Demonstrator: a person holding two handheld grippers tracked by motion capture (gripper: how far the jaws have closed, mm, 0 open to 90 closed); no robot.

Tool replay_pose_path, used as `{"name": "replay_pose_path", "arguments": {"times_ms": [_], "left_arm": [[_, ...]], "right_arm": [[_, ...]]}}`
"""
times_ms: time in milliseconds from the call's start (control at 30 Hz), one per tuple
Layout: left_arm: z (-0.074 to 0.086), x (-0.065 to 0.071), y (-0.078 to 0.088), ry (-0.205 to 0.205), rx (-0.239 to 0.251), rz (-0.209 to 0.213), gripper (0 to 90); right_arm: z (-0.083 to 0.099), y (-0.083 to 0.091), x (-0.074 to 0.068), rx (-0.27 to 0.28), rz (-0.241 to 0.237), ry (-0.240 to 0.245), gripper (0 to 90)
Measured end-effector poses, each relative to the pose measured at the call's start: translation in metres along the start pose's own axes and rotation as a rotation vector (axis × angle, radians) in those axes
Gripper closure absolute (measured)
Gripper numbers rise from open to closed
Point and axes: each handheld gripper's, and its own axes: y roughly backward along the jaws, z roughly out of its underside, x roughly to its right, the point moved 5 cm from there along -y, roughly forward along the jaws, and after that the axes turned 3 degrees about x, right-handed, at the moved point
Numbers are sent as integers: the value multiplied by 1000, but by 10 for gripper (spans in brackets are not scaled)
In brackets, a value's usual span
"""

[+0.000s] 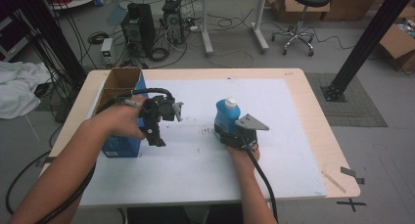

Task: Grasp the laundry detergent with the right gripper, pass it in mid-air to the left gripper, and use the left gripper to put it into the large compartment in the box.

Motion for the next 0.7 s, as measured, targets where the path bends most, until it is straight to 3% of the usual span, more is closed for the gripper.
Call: {"name": "replay_pose_path", "arguments": {"times_ms": [433,567,700], "left_arm": [[-2,0,-2,-2,3,2,1],[-4,-1,-2,-9,3,1,1],[-7,-2,-1,-16,3,0,1]], "right_arm": [[-1,1,0,-1,45,21,441],[-3,1,1,-24,4,44,458],[-5,4,5,-37,-60,25,463]]}}
